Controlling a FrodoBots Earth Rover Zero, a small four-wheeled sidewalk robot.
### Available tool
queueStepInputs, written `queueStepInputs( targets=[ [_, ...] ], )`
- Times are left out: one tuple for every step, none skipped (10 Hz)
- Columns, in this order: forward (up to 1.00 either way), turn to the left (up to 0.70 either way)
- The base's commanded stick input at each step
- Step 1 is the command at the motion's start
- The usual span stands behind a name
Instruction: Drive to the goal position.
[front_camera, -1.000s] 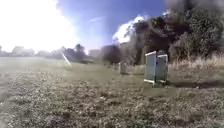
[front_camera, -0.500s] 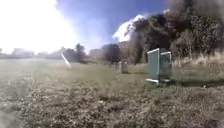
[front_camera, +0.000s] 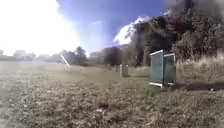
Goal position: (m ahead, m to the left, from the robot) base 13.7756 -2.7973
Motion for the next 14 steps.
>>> queueStepInputs(
  targets=[
    [0.50,0.00],
    [0.50,0.00],
    [0.50,0.00],
    [0.50,0.00],
    [0.50,0.00],
    [0.50,0.00],
    [0.50,0.00],
    [0.50,0.00],
    [0.50,0.00],
    [0.50,0.00],
    [0.50,0.00],
    [0.50,0.00],
    [0.50,0.00],
    [0.50,0.00]
  ],
)
